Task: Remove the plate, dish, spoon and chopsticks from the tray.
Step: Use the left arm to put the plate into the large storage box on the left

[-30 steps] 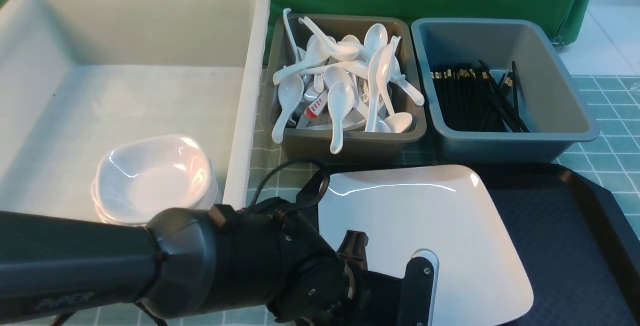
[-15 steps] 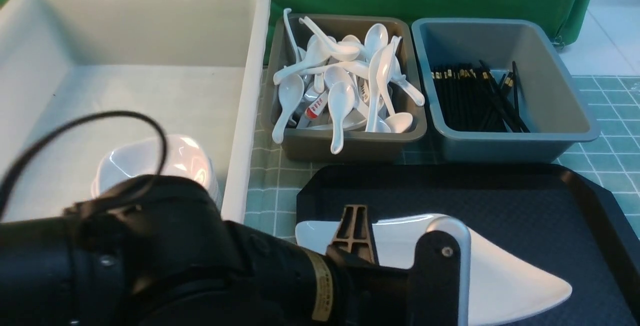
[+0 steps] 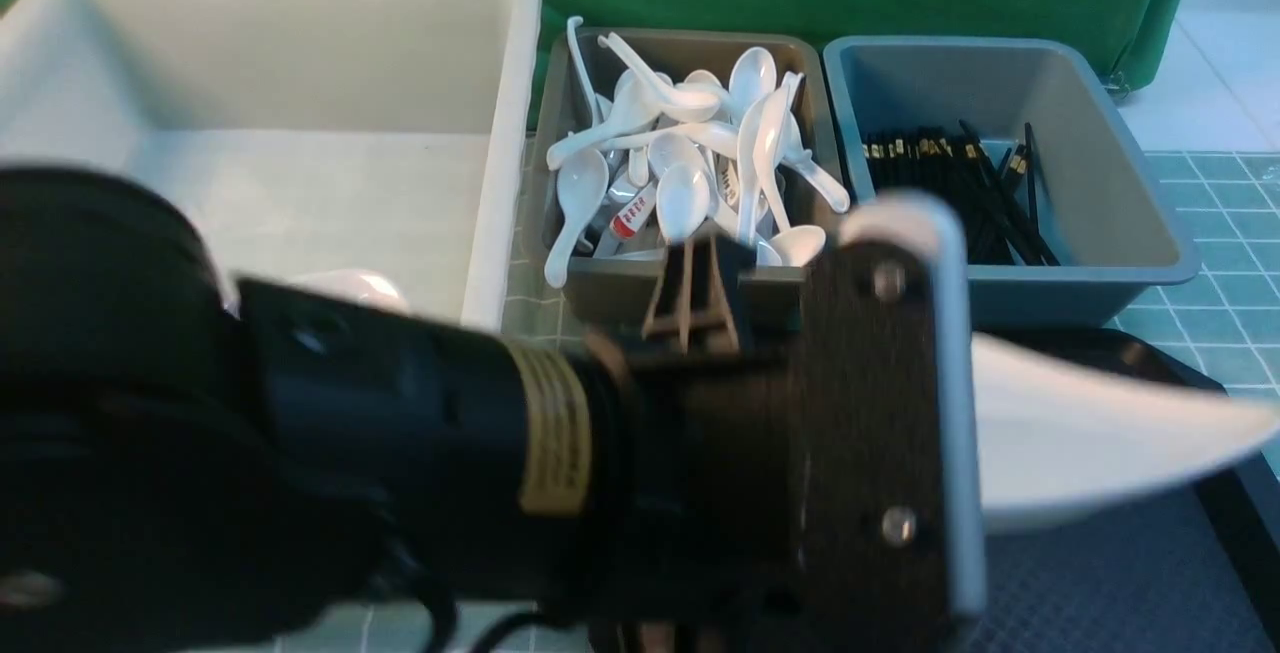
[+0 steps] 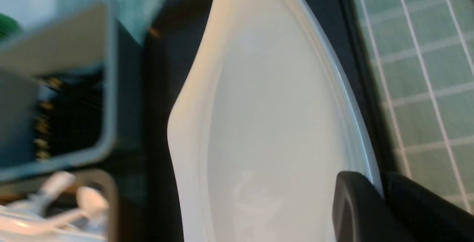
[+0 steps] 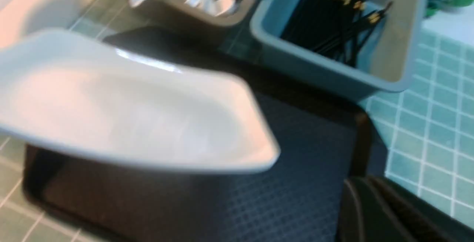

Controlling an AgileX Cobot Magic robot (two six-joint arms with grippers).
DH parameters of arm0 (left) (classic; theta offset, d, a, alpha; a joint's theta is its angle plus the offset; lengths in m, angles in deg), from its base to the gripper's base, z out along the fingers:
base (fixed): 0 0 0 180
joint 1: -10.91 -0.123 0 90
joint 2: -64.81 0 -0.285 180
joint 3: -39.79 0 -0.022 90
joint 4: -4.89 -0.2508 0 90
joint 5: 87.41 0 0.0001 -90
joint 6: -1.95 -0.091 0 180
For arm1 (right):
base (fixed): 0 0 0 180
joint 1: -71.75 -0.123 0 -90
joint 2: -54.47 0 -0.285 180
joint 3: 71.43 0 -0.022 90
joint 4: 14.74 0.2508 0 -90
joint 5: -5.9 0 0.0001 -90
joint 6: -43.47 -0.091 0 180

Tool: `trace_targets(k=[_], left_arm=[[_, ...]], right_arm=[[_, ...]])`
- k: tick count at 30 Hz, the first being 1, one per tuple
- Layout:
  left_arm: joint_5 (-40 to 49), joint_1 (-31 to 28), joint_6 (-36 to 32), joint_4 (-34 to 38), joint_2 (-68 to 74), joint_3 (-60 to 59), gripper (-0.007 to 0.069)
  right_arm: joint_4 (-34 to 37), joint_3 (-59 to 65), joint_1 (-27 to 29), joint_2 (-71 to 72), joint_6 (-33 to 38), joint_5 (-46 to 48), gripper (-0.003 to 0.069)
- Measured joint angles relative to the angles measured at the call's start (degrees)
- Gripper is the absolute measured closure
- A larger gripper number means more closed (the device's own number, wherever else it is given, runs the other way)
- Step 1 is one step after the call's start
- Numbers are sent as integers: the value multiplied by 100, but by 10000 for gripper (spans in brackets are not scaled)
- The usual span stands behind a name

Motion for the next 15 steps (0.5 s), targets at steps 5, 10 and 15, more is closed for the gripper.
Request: trace_targets(k=[5,10,15], left_arm=[[331,-140,836,-1247,-297,537,594],[533,-864,1199,-1980,-335,600,594],[583,-2509,1277,-2101,-135,600,594]], right_arm=[[-133,0,0,0,-37,-857,618],[-170,0,0,0,-39,-1606,618],[-178,0,0,-50,-58,-2316,618]])
